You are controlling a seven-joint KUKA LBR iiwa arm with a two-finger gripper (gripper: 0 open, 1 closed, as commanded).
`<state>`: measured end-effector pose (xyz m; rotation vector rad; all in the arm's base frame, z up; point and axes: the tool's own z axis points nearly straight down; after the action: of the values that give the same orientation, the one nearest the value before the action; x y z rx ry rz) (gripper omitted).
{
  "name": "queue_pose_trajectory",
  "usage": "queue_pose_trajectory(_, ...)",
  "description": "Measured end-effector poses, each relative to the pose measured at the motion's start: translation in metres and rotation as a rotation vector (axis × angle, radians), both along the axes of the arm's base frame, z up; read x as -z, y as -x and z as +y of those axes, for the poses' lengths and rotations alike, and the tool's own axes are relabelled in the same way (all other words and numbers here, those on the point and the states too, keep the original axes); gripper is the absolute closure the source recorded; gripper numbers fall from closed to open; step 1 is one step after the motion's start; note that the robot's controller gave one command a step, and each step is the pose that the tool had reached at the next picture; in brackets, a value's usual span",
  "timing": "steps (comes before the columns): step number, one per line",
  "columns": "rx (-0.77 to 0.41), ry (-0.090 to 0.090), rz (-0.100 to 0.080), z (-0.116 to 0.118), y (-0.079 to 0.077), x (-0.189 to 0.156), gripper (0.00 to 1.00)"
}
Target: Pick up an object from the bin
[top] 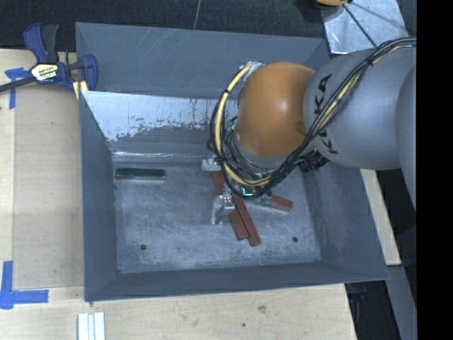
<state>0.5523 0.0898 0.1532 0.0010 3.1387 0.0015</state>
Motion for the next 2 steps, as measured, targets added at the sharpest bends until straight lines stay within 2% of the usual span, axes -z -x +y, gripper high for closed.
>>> queue_pose_trajectory(1, 0.036, -0.002, 0.001, -0.013, -0.002, 0.001, 0.0)
queue_pose_trajectory(2, 0.076, 0.001, -0.002, -0.052, -0.006, 0.029, 0.0)
